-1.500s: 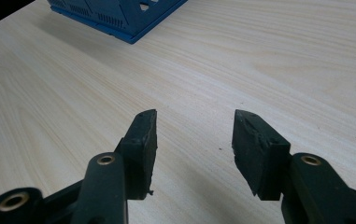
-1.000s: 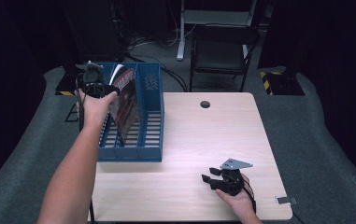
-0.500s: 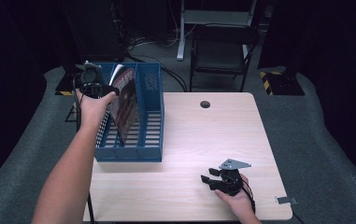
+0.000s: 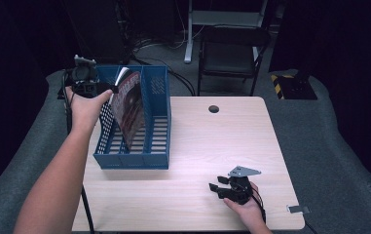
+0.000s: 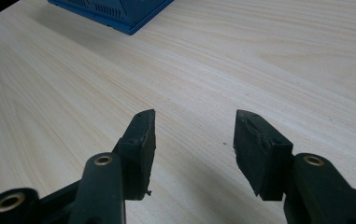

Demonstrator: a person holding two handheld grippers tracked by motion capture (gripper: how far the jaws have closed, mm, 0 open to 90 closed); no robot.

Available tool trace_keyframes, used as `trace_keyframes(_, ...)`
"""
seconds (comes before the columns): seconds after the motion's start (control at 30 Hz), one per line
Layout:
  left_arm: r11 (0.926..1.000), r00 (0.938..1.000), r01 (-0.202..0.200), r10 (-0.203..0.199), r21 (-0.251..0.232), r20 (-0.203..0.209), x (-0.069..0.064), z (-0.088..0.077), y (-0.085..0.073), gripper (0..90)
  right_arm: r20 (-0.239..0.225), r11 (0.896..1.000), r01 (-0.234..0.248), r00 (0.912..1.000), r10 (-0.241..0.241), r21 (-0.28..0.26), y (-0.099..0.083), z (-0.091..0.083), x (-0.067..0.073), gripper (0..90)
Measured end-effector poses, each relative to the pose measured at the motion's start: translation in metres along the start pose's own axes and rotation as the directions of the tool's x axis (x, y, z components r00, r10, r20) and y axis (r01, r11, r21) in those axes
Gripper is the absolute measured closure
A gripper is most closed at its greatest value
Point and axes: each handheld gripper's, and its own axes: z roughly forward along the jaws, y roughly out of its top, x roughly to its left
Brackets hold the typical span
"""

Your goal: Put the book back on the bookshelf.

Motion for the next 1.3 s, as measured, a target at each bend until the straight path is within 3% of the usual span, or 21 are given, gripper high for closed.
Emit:
trace_keyframes(0.1, 1.0000, 1.0000, 0.004, -0.004, 0.000, 0.003, -0.002, -0.001, 0.000, 46.7, 0.000, 1.000, -0.008, 1.0000, 0.008, -0.004, 0.000, 0.000, 0.000, 48.7)
trace_keyframes(0.63, 0.9976, 0.9970, -0.069, 0.069, 0.006, 0.035, -0.017, -0.022, 0.009, 46.8, -0.005, 1.000, -0.026, 0.9997, 0.026, 0.005, -0.001, 0.001, -0.003, 48.4)
trace_keyframes(0.93, 0.9938, 0.9907, -0.111, 0.110, 0.004, 0.080, -0.026, -0.036, 0.010, 46.8, -0.002, 0.999, -0.050, 0.9988, 0.050, 0.007, -0.002, 0.001, -0.006, 48.3)
trace_keyframes(1.3, 0.9871, 0.9809, -0.158, 0.153, 0.027, 0.119, -0.040, -0.037, 0.005, 47.0, -0.006, 0.999, -0.036, 0.9993, 0.036, 0.013, -0.003, 0.003, -0.005, 48.3)
